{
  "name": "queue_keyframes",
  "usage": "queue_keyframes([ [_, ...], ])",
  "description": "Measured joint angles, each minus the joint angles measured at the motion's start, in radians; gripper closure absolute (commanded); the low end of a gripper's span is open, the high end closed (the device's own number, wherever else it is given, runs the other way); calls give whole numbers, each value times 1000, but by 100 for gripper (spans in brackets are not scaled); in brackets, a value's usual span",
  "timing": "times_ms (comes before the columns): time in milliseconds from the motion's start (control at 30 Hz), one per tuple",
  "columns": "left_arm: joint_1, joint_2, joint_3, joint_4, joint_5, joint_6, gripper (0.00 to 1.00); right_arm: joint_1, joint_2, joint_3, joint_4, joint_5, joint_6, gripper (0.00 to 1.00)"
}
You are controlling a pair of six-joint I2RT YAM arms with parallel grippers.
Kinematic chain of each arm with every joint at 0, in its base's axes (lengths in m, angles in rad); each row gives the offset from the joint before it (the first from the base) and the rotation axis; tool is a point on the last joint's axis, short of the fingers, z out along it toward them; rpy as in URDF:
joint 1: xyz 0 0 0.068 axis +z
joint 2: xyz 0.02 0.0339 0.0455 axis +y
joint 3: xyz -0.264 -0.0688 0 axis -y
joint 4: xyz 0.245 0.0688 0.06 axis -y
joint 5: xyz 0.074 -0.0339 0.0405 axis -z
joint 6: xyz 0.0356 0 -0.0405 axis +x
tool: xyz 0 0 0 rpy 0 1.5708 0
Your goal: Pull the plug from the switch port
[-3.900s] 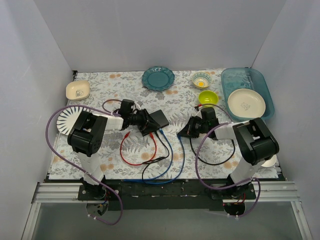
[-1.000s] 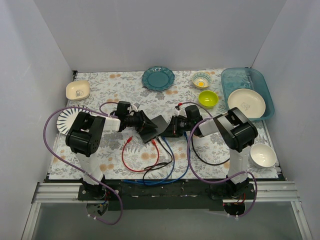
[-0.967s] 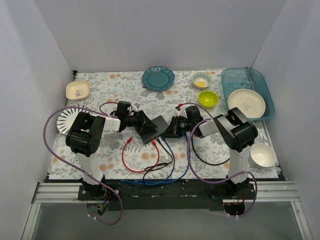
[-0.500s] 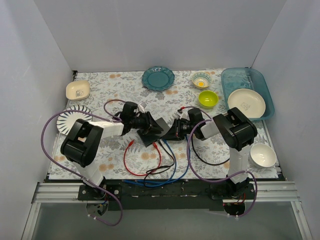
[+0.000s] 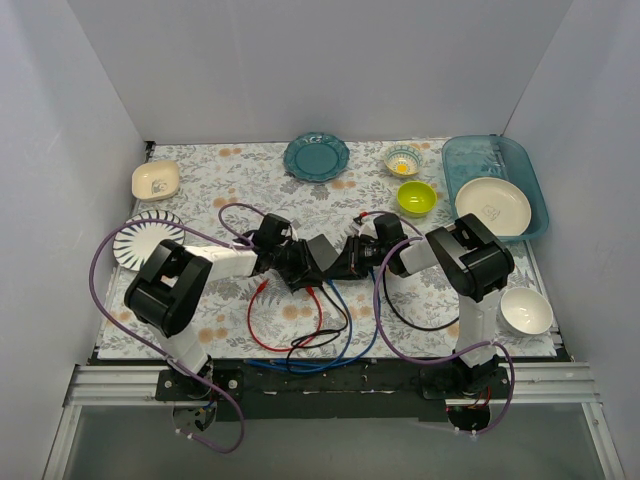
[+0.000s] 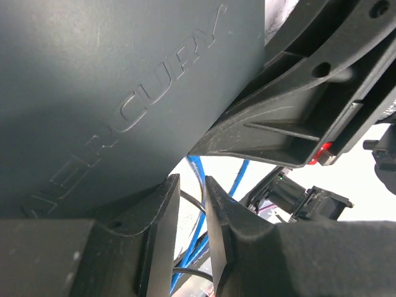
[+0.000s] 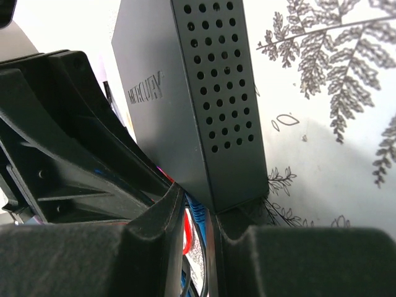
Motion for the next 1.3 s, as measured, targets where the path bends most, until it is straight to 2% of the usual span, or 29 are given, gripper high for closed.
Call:
queue_keyframes([
  [500, -8, 57, 116, -91, -34, -1, 77, 2, -35, -2, -66, 11, -105, 99],
  [700, -3, 82, 130, -133, -147, 11, 77, -21, -52, -58, -71, -41, -77, 99],
  [867, 11, 72, 137, -138, -204, 19, 71, -35, -77, -116, -45, -56, -23, 99],
  [1000, 18, 48, 129, -114, -208, 37, 66, -48, -164, -107, -188, 59, -85, 99],
  [1033, 19, 36, 124, -100, -201, 42, 66, -56, -194, -98, -245, 111, -111, 93],
  [1067, 19, 22, 120, -88, -195, 45, 64, -60, -211, -84, -295, 159, -137, 81],
  [1100, 21, 2, 116, -77, -185, 48, 64, -74, -247, -67, -341, 206, -161, 63],
  [1133, 24, -24, 116, -61, -174, 48, 63, -81, -267, -51, -372, 241, -183, 56],
  [1200, 28, -68, 116, -31, -163, 47, 62, -93, -296, -18, -418, 298, -212, 48],
  [1300, 47, -132, 115, 18, -161, 24, 61, -86, -325, 32, -454, 360, -244, 45],
])
